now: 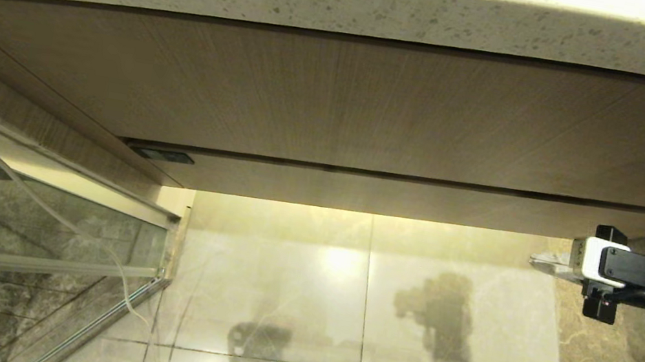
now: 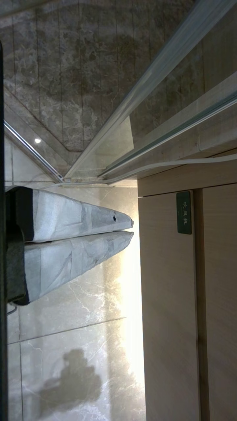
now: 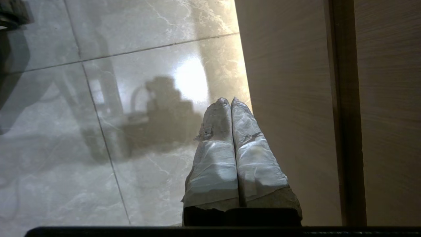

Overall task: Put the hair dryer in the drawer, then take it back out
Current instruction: Pull open the drawer

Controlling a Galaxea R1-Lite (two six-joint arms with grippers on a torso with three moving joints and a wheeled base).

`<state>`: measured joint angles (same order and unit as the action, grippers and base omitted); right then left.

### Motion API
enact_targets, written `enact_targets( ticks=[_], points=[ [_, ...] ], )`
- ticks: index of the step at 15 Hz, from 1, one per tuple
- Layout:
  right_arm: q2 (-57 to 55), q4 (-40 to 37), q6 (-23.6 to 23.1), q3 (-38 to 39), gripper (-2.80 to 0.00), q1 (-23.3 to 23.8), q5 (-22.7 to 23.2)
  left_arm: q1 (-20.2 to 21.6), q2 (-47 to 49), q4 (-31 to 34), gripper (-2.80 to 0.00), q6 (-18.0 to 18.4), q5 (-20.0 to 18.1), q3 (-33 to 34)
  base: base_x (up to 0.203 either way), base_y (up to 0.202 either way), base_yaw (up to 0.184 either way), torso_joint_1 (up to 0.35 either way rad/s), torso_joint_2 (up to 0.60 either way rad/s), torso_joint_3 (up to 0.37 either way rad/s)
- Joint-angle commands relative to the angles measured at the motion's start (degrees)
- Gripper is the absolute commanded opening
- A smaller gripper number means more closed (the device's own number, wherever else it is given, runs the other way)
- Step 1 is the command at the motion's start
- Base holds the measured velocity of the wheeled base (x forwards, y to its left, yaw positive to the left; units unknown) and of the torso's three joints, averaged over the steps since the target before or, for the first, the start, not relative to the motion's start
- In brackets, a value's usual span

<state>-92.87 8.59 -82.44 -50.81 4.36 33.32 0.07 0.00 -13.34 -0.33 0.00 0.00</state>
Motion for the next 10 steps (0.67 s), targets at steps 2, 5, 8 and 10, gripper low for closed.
enact_targets(
  ticks=[2,5,8,10],
  points=[
    [-5.2,2.3,-0.3,-2.8,-2.80,-0.2,0.1,0.0,0.0,-0.1,-2.80,0.0,0.0,2.3,0.000,0.000,0.000,0.000,0.00,0.000],
    [-8.2,6.0,-0.5,-4.6,-2.80,-0.8,0.0,0.0,0.0,-0.1,-2.80,0.0,0.0,2.3,0.000,0.000,0.000,0.000,0.00,0.000],
    [-9.8,6.2,-1.2,-5.2,0.00,-1.0,0.2,0.0,0.0,-0.1,-2.80,0.0,0.0,2.3,0.000,0.000,0.000,0.000,0.00,0.000],
    [-10.7,6.4,-1.1,-6.8,0.00,-2.7,0.1,0.0,0.0,-0.1,-2.80,0.0,0.0,2.3,0.000,0.000,0.000,0.000,0.00,0.000]
  ],
)
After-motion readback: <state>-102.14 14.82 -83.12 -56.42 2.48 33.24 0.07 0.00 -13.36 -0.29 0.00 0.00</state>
